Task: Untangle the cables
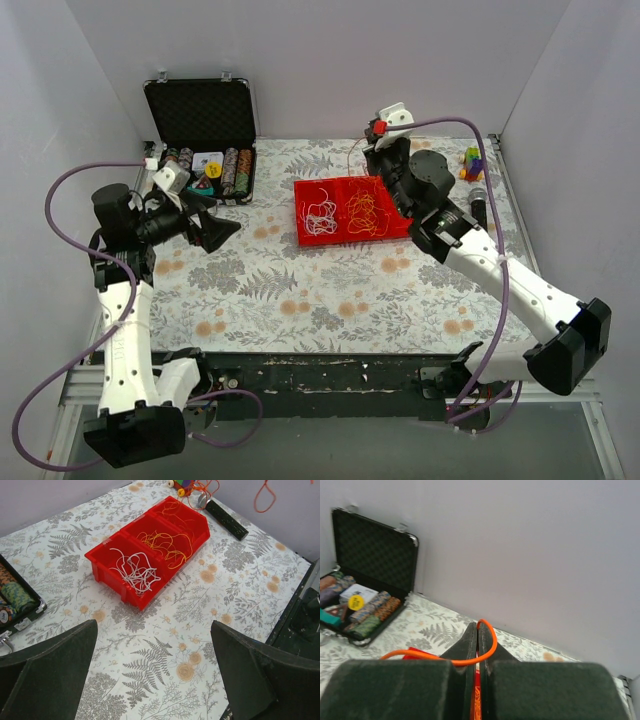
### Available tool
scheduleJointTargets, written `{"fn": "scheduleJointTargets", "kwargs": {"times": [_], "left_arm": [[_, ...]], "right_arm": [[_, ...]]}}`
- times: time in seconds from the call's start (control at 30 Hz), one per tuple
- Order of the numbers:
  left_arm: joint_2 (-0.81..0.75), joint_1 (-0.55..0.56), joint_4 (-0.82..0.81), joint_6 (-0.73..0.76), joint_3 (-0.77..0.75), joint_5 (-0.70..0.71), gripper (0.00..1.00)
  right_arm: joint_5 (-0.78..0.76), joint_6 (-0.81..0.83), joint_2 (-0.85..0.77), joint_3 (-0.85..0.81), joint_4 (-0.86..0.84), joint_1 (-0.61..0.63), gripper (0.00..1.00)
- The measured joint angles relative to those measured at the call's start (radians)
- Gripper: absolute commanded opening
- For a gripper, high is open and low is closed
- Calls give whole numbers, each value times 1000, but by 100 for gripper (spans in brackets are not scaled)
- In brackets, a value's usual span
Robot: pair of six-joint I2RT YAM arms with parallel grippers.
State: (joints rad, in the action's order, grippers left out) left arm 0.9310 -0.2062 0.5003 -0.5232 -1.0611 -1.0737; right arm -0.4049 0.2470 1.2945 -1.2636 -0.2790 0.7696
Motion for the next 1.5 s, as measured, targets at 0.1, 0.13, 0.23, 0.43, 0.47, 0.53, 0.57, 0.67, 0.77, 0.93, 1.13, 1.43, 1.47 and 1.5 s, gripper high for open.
{"fn": "scheduleJointTargets", "kwargs": {"times": [0.1,0.13,0.23,0.43,0.47,0.53,0.57,0.67,0.77,0.93,1.13,1.43,1.47,1.5], "left_arm": [[-16,0,24,42,7,17,98],[-21,0,31,55,9,21,98],[-37,0,41,87,21,28,98],[-39,0,55,125,45,37,98],[-38,0,56,130,50,38,98],[-36,0,62,138,58,39,98],[-35,0,63,142,62,39,98],[-32,0,68,146,69,40,98],[-27,0,69,151,69,43,98],[-27,0,69,161,74,46,98],[-26,0,68,180,111,57,98],[3,0,68,195,136,84,98],[4,0,68,195,137,85,98],[4,0,66,195,137,86,98]], "right_arm": [[-1,0,20,0,8,-54,1],[0,0,27,1,16,-74,1],[1,-6,40,2,34,-119,1],[21,-32,49,3,45,-212,1],[24,-38,52,3,45,-226,1],[33,-49,61,5,43,-251,1],[37,-56,66,8,40,-263,1],[45,-69,89,23,32,-289,1],[53,-84,122,40,22,-312,1],[65,-103,175,58,3,-345,1],[19,-111,247,68,-29,-367,1],[-137,-134,346,147,-11,-366,1],[-159,-138,364,152,4,-366,1],[-174,-141,378,153,15,-367,1]]}}
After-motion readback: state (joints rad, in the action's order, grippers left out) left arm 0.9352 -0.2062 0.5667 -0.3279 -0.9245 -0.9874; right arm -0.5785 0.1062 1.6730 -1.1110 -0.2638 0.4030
